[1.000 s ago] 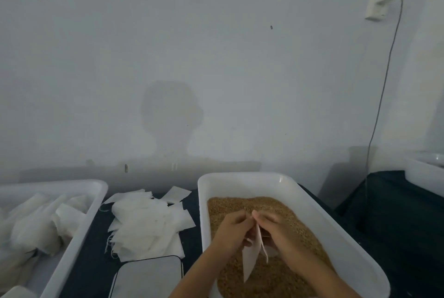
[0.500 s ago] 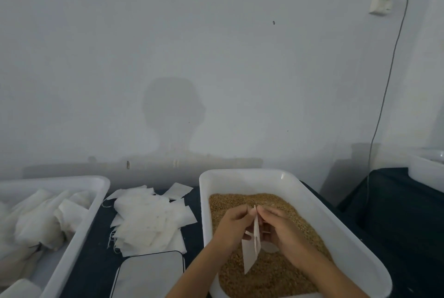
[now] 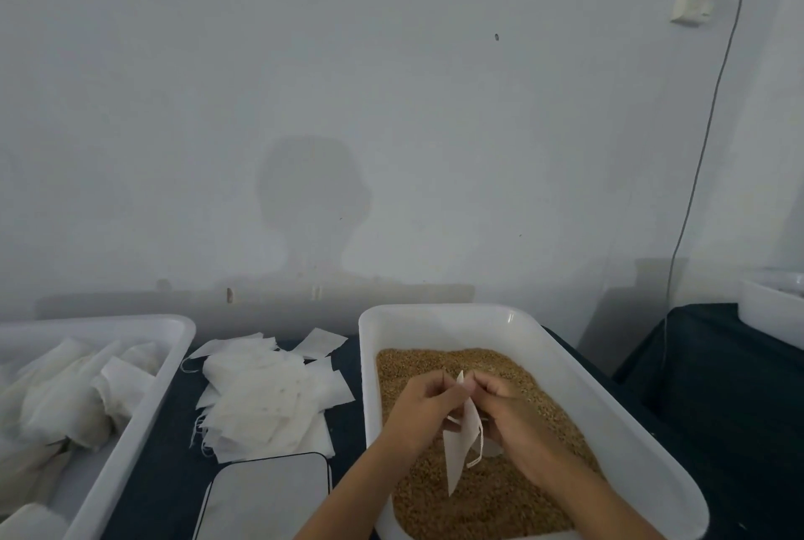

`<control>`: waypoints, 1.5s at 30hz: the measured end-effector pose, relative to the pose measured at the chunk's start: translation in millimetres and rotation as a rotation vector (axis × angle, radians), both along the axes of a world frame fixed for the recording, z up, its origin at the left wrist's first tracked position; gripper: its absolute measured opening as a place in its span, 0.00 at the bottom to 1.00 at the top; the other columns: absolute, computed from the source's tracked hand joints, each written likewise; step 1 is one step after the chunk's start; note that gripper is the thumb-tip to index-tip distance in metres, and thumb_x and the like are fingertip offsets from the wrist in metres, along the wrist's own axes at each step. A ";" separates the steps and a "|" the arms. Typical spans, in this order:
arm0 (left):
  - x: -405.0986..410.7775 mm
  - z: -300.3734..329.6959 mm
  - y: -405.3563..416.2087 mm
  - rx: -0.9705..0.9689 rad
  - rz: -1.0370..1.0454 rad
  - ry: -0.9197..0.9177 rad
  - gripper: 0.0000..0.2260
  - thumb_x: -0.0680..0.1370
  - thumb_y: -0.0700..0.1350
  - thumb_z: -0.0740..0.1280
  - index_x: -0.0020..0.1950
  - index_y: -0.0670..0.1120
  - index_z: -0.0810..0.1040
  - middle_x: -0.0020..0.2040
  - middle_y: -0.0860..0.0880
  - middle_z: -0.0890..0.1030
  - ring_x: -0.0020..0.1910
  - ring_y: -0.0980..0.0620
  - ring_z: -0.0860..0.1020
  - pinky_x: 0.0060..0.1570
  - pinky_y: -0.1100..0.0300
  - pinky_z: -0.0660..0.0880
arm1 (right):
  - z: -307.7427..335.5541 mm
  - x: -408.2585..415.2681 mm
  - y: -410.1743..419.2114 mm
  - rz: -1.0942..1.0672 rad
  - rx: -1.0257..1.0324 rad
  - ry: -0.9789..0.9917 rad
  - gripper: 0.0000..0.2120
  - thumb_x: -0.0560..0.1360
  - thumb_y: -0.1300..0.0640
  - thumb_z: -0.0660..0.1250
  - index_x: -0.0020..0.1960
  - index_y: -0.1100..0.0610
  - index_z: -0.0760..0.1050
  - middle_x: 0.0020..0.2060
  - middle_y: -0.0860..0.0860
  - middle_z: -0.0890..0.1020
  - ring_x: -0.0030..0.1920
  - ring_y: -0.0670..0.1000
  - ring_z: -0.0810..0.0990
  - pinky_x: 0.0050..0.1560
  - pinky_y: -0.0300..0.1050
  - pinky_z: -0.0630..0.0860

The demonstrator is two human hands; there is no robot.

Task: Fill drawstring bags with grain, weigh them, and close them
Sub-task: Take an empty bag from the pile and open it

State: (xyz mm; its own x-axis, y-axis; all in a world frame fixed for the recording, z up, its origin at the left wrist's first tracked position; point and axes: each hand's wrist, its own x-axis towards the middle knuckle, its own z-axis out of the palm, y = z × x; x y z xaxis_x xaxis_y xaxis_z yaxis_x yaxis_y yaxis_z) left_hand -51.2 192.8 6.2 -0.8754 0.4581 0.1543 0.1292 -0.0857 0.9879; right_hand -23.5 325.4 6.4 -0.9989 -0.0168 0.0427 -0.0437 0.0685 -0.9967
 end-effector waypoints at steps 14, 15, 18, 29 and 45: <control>-2.6 -2.3 -0.5 -0.072 0.005 0.050 0.11 0.81 0.42 0.60 0.40 0.41 0.72 0.35 0.49 0.77 0.38 0.51 0.77 0.44 0.56 0.75 | -0.2 -2.9 -0.4 -0.006 -0.047 -0.012 0.13 0.81 0.59 0.57 0.42 0.61 0.75 0.33 0.53 0.78 0.35 0.50 0.78 0.36 0.40 0.76; -3.0 -2.5 -0.6 -0.083 0.007 0.056 0.11 0.81 0.41 0.59 0.39 0.43 0.72 0.35 0.50 0.77 0.37 0.53 0.76 0.42 0.60 0.74 | -0.1 -2.8 -0.7 -0.002 -0.048 -0.010 0.13 0.81 0.58 0.57 0.42 0.61 0.75 0.33 0.53 0.77 0.35 0.50 0.78 0.36 0.40 0.76; -3.4 -2.9 -0.5 -0.111 0.017 0.065 0.13 0.81 0.41 0.59 0.36 0.46 0.71 0.34 0.52 0.76 0.35 0.56 0.75 0.37 0.67 0.72 | 0.6 -2.0 -1.0 0.006 -0.041 -0.009 0.13 0.81 0.58 0.57 0.42 0.62 0.74 0.33 0.53 0.78 0.34 0.49 0.78 0.36 0.41 0.76; -2.6 -10.5 3.1 -0.370 0.170 0.286 0.08 0.74 0.40 0.65 0.36 0.45 0.70 0.32 0.51 0.71 0.32 0.55 0.68 0.36 0.62 0.67 | -4.0 -5.9 1.8 -0.146 0.315 0.009 0.12 0.78 0.60 0.62 0.36 0.57 0.72 0.29 0.50 0.77 0.29 0.44 0.77 0.31 0.36 0.73; 6.9 -17.7 7.4 -0.898 0.331 0.864 0.19 0.78 0.57 0.54 0.48 0.44 0.75 0.52 0.49 0.68 0.51 0.52 0.65 0.55 0.59 0.68 | -9.4 -8.3 11.0 -0.427 0.437 0.003 0.13 0.77 0.60 0.64 0.34 0.60 0.74 0.24 0.50 0.76 0.23 0.46 0.73 0.26 0.38 0.70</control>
State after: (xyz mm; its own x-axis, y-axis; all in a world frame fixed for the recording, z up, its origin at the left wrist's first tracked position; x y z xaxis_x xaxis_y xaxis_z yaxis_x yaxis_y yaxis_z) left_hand -44.4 200.2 -11.5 -0.7380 0.4772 0.4771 0.6393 0.7207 0.2680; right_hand -31.9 336.4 -2.9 -0.9211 0.3686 0.1253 0.0747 0.4831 -0.8723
